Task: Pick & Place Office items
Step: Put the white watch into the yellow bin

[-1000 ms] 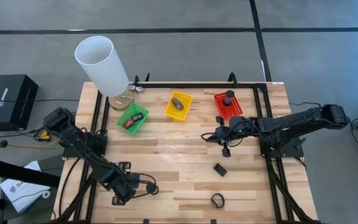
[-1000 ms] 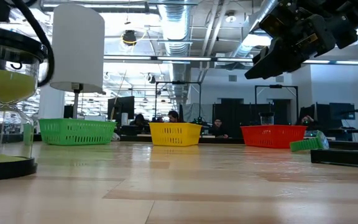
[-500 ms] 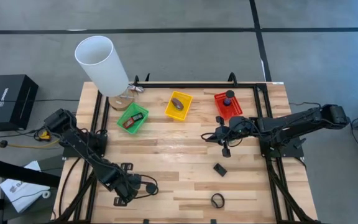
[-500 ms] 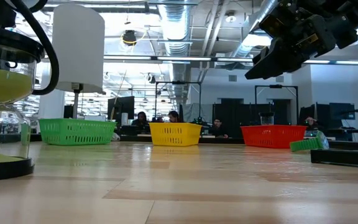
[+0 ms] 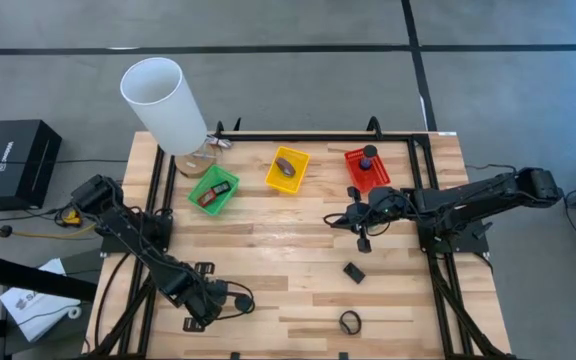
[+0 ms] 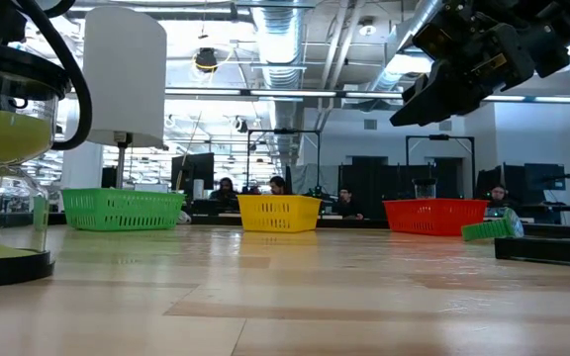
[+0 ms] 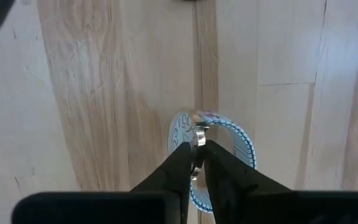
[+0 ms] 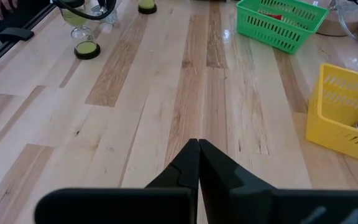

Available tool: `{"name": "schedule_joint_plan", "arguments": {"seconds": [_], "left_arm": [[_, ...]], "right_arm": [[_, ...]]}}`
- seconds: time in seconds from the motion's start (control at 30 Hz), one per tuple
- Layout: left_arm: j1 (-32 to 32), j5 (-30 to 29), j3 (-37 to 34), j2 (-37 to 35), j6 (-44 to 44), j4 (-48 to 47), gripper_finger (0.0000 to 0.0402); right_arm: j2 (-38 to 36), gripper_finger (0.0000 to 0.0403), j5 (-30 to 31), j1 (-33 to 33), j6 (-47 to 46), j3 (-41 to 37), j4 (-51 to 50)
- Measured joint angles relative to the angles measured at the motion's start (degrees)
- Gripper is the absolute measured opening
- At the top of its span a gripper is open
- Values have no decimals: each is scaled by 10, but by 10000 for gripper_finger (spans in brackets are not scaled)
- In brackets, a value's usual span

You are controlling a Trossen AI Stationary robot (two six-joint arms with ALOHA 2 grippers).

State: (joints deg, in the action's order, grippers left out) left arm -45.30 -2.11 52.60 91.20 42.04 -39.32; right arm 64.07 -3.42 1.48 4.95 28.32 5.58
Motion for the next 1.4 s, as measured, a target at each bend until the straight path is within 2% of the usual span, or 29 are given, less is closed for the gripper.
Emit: {"name": "schedule_joint_plan", "arguments": {"seconds": [0.27,0.67,0.87,0.97,1.1,1.27,1.4], "left_arm": [[0,0,0,0,0,0,15],[31,13,1,-1,-2,-26,13],[49,13,0,-44,-3,-42,18],[62,-21,0,-89,-11,-65,18],[90,-93,0,-150,-68,-99,13],[159,-212,0,-203,-187,-102,17],[228,-329,0,-216,-305,-78,20]], "right_arm": [[0,0,0,0,0,0,0],[0,0,0,0,0,0,0],[0,0,0,0,0,0,0],[0,0,0,0,1,0,-3],[0,0,0,0,1,0,-6],[0,0,0,0,1,0,-6],[0,0,0,0,1,0,-5]]}}
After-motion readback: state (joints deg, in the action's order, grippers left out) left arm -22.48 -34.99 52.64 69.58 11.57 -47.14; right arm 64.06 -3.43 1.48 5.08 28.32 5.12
